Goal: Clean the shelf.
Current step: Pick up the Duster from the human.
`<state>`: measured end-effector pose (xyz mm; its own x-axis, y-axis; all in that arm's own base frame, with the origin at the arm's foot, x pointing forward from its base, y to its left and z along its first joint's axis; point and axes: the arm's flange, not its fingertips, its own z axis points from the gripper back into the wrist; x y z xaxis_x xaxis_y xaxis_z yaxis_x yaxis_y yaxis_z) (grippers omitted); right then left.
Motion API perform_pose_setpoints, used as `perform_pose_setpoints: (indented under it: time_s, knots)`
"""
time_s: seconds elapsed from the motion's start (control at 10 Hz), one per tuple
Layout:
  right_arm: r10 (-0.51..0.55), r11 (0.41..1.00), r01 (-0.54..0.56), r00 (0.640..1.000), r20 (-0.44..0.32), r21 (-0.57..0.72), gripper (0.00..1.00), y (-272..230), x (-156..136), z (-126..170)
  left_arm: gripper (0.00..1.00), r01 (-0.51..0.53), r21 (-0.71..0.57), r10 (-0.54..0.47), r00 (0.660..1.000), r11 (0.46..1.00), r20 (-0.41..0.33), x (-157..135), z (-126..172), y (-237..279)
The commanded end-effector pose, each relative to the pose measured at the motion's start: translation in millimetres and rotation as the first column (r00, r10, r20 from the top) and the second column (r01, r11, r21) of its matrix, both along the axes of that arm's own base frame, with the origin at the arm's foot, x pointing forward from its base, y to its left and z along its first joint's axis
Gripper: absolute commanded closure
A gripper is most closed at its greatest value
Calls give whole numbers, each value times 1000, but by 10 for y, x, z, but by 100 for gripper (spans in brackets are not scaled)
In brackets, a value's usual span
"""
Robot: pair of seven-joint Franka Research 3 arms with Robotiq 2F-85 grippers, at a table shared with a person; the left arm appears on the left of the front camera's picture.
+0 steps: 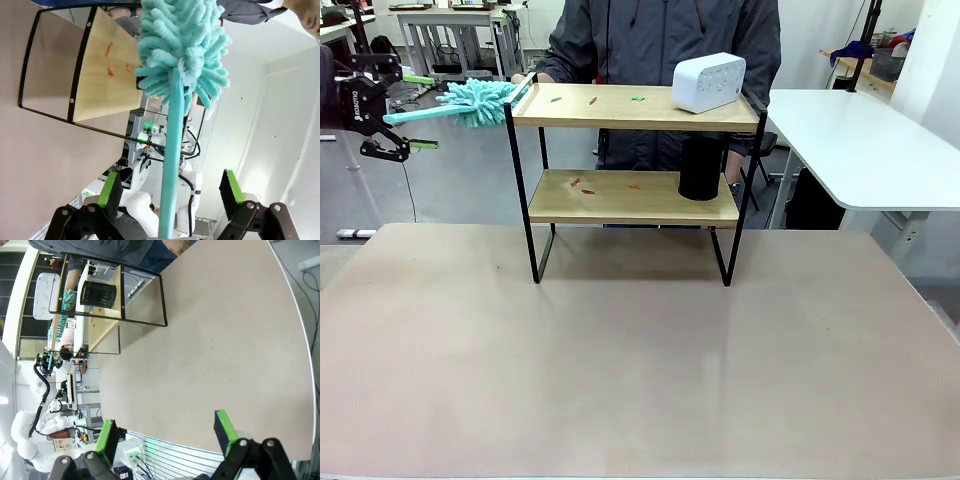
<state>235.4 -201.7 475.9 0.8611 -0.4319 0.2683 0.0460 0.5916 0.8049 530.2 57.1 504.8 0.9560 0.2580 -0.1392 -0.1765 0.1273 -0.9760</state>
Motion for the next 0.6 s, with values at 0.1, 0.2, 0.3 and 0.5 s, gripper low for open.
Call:
perform_pose_setpoints:
  time_s: [0.1, 0.2, 0.3, 0.5]
  knots:
    - [11, 1000, -11, 999, 32, 7, 0, 4, 15, 8, 58, -4, -42, 5, 1000, 999, 19, -18, 7, -60]
    - [11, 1000, -11, 999, 32, 7, 0, 4, 15, 8, 100, -7, -43, 9, 1000, 999, 27, -24, 6, -63]
    - [11, 1000, -11, 999, 32, 7, 0, 4, 15, 8, 100, -7, -43, 9, 999, 999, 36, -27, 3, -61]
    - [11, 1000, -11, 999, 32, 7, 0, 4, 15, 8, 85, -12, -41, 14, 999, 999, 46, -41, 2, -63]
